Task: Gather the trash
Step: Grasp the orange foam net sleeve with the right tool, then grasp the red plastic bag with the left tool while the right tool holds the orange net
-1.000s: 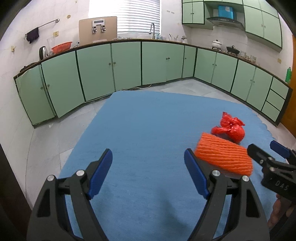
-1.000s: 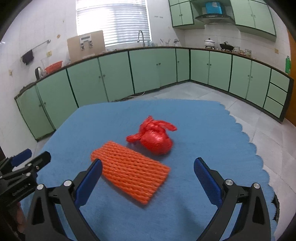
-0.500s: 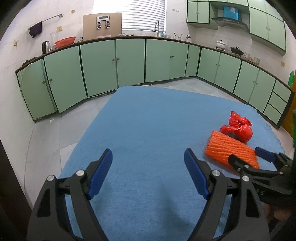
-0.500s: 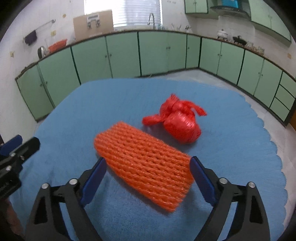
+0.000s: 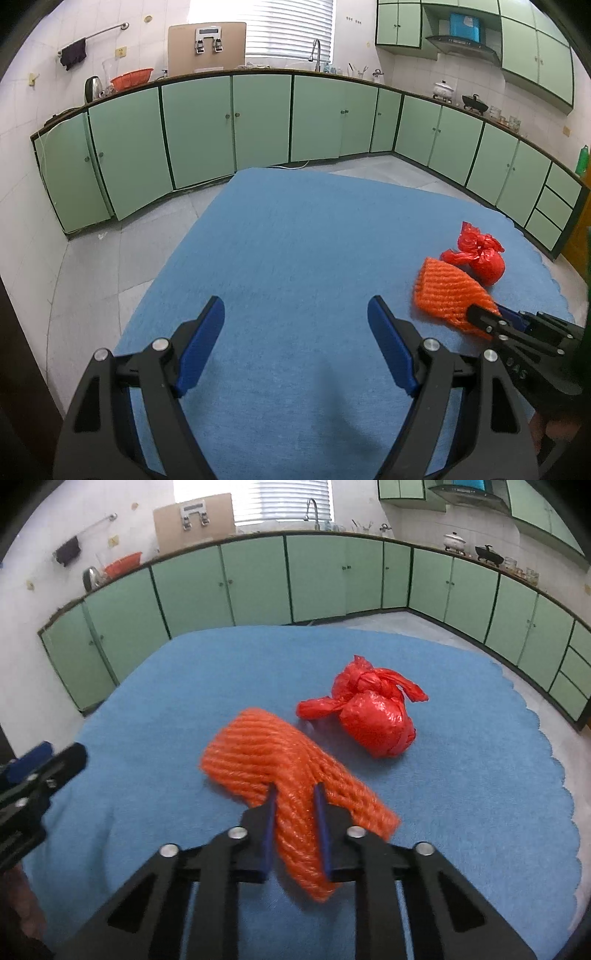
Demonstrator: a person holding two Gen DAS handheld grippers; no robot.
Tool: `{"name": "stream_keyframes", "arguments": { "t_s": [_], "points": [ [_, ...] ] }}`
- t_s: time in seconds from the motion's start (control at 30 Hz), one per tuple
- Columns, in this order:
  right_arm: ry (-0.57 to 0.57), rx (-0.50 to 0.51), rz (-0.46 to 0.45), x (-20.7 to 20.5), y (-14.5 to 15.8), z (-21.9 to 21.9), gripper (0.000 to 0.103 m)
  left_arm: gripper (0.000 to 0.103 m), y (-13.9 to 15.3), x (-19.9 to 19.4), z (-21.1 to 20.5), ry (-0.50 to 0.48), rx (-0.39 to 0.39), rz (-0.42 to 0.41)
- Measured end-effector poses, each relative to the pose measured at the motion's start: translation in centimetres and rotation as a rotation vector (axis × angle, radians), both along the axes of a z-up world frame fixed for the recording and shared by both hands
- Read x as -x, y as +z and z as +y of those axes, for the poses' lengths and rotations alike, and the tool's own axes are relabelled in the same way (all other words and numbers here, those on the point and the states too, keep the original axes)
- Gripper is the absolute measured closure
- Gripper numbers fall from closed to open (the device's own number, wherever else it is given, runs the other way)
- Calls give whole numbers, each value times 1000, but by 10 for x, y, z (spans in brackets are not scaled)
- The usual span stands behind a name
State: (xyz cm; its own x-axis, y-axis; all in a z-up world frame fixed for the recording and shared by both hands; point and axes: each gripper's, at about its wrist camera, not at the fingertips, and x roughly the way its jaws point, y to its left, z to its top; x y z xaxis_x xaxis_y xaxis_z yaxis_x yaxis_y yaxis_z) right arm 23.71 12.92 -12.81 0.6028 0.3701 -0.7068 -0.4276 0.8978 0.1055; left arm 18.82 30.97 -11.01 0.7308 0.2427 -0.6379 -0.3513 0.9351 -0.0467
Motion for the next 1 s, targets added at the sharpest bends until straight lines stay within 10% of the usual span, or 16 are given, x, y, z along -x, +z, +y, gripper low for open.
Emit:
{"name": "stream_keyframes", "arguments": {
  "t_s": [1.0],
  "points": [
    [-225, -75, -106, -37, 49, -151, 91, 25, 4, -117, -140, -233, 45, -36]
  ]
}}
